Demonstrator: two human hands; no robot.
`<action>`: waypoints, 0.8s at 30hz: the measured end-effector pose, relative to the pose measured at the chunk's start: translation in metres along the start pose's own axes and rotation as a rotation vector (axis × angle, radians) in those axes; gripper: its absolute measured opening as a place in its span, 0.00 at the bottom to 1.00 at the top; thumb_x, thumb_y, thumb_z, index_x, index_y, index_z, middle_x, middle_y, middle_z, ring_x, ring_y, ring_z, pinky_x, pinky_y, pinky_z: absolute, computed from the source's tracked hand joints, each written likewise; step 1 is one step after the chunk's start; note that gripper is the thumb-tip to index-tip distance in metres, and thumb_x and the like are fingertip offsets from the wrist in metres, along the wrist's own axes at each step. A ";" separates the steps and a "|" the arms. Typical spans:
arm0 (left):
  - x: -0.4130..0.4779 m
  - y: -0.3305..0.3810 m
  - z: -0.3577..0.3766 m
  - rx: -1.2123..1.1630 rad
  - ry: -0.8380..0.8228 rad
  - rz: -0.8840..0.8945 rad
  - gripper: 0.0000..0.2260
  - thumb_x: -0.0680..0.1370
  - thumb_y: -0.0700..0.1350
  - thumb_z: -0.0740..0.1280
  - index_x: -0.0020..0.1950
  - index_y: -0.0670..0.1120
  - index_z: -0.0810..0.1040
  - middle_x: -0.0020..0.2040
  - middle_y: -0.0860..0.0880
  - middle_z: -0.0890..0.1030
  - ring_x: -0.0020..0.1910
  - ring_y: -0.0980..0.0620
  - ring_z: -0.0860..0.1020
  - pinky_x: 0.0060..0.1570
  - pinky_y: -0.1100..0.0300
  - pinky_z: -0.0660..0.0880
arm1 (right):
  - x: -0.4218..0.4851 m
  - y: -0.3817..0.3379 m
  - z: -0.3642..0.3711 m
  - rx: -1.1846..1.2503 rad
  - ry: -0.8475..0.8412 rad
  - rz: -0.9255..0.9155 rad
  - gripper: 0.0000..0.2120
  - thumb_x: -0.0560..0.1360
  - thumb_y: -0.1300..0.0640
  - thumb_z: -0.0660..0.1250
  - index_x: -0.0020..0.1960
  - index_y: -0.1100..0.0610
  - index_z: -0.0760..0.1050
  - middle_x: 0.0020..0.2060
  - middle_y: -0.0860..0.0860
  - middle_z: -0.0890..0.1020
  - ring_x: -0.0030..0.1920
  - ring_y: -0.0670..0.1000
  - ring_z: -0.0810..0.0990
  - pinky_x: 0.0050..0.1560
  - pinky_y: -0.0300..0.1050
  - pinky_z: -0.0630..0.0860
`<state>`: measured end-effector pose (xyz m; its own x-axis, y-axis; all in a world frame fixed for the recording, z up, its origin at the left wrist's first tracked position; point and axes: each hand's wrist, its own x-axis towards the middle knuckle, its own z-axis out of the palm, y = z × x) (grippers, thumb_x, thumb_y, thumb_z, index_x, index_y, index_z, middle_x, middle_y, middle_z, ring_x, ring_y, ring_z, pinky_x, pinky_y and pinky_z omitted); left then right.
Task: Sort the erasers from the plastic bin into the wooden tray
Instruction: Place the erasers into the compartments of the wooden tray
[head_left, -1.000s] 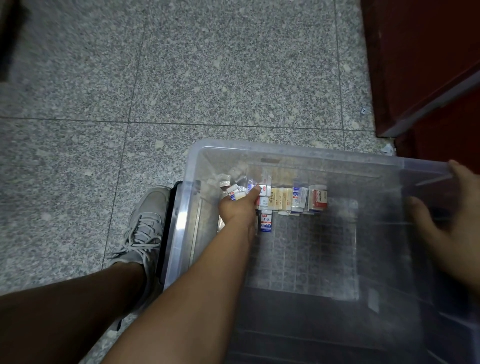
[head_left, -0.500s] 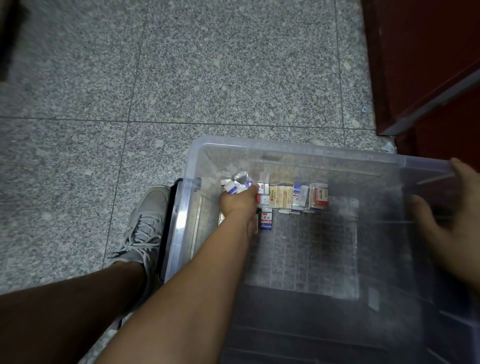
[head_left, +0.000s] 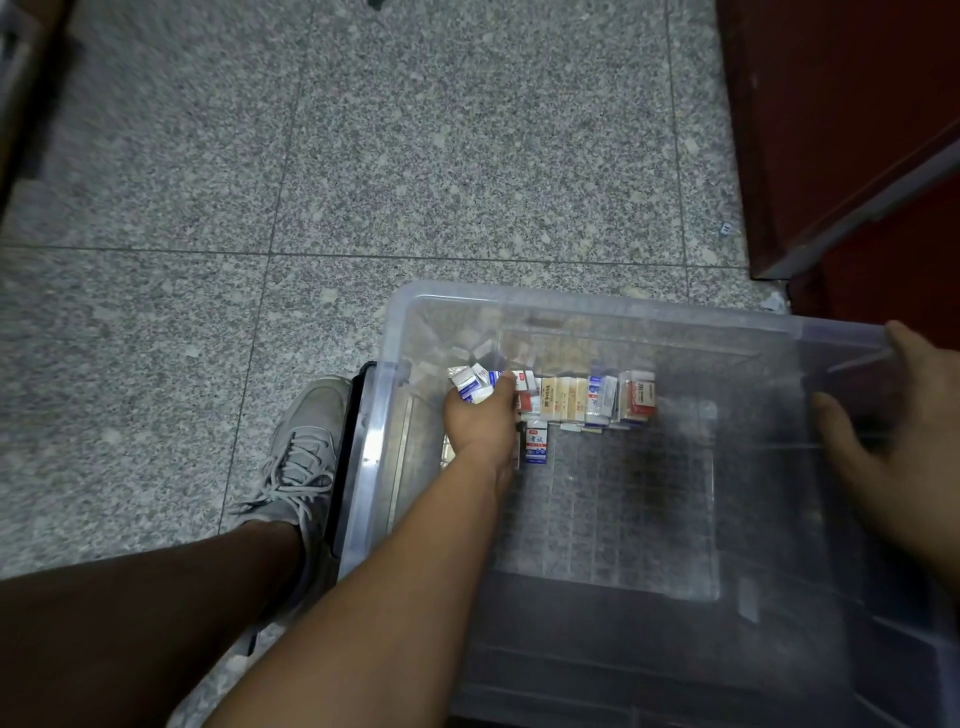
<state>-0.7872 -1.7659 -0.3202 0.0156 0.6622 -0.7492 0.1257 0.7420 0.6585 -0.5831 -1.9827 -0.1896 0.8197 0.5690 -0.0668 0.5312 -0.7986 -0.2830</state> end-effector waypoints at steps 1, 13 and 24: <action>-0.004 0.002 -0.003 0.018 -0.011 0.002 0.10 0.69 0.47 0.74 0.46 0.45 0.83 0.41 0.46 0.87 0.42 0.44 0.86 0.46 0.42 0.84 | -0.001 -0.004 -0.002 -0.033 0.014 -0.012 0.37 0.75 0.43 0.66 0.79 0.56 0.59 0.67 0.65 0.70 0.66 0.69 0.69 0.62 0.68 0.73; -0.113 0.066 -0.046 0.170 -0.450 0.218 0.05 0.78 0.40 0.73 0.52 0.42 0.81 0.40 0.49 0.84 0.35 0.56 0.79 0.35 0.64 0.72 | -0.033 -0.049 -0.052 -0.223 -0.086 -0.082 0.26 0.75 0.50 0.69 0.69 0.61 0.73 0.61 0.62 0.74 0.60 0.64 0.72 0.58 0.57 0.72; -0.323 0.139 -0.038 0.393 -1.111 0.344 0.08 0.76 0.39 0.75 0.52 0.40 0.79 0.39 0.46 0.81 0.34 0.56 0.77 0.36 0.66 0.75 | -0.170 -0.111 -0.203 0.828 -0.174 0.136 0.04 0.78 0.59 0.72 0.47 0.61 0.80 0.33 0.58 0.81 0.32 0.45 0.81 0.34 0.42 0.76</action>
<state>-0.8125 -1.8723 0.0159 0.9198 0.2252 -0.3214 0.2360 0.3370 0.9115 -0.7376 -2.0304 0.0476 0.7844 0.5548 -0.2773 0.0478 -0.4999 -0.8648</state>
